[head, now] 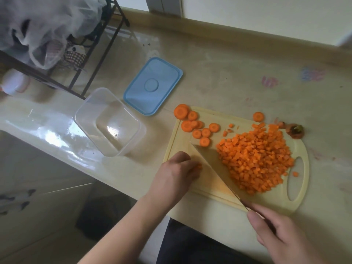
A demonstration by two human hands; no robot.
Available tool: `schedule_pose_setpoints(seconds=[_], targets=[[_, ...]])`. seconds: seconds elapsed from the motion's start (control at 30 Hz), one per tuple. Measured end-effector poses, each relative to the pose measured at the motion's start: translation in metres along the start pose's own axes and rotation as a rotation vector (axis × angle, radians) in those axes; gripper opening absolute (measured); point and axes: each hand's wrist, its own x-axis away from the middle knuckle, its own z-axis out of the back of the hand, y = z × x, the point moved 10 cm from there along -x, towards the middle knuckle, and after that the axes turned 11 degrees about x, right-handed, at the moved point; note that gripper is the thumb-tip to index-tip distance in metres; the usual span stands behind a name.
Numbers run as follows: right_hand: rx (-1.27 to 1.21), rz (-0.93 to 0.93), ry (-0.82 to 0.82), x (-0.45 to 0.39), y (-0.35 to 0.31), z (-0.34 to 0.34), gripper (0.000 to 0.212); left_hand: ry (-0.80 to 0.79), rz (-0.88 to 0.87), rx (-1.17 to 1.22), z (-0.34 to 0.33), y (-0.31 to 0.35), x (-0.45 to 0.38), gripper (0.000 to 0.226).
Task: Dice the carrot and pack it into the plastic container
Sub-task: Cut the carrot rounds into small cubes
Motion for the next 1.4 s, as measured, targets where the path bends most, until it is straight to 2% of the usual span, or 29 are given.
schedule_pose_setpoints(seconds=[0.13, 0.3, 0.37, 0.47, 0.63, 0.77, 0.9, 1.17, 1.4], targets=[[0.023, 0.031, -0.021, -0.004, -0.014, -0.004, 0.04, 0.077, 0.164, 0.093, -0.008, -0.002, 0.003, 0.02], [-0.06, 0.009, -0.062, -0.005, -0.015, -0.01, 0.035, 0.127, 0.205, 0.115, -0.015, 0.009, 0.002, 0.019], [-0.087, -0.009, -0.078, -0.006, -0.011, -0.009, 0.045, 0.101, 0.153, 0.002, -0.015, 0.014, 0.002, 0.018], [-0.074, -0.033, -0.085, -0.007, -0.011, -0.006, 0.053, 0.095, 0.024, -0.146, -0.011, 0.017, 0.002, 0.032], [-0.126, -0.067, -0.067, -0.003, -0.004, -0.006, 0.066, 0.087, -0.089, -0.031, -0.005, 0.014, 0.002, 0.041], [-0.109, -0.081, -0.078, 0.003, -0.003, -0.005, 0.063, 0.084, -0.231, -0.049, -0.002, 0.017, 0.004, 0.03], [-0.062, -0.062, -0.058, 0.006, -0.006, -0.001, 0.059, -0.004, -0.411, -0.029, -0.017, 0.027, 0.005, 0.016], [-0.061, -0.062, -0.094, -0.001, -0.001, 0.004, 0.075, 0.148, -0.314, 0.036, -0.025, 0.029, 0.014, 0.008], [-0.075, -0.062, -0.115, -0.006, -0.003, 0.011, 0.07, 0.091, -0.33, 0.061, -0.031, 0.026, 0.012, 0.012]])
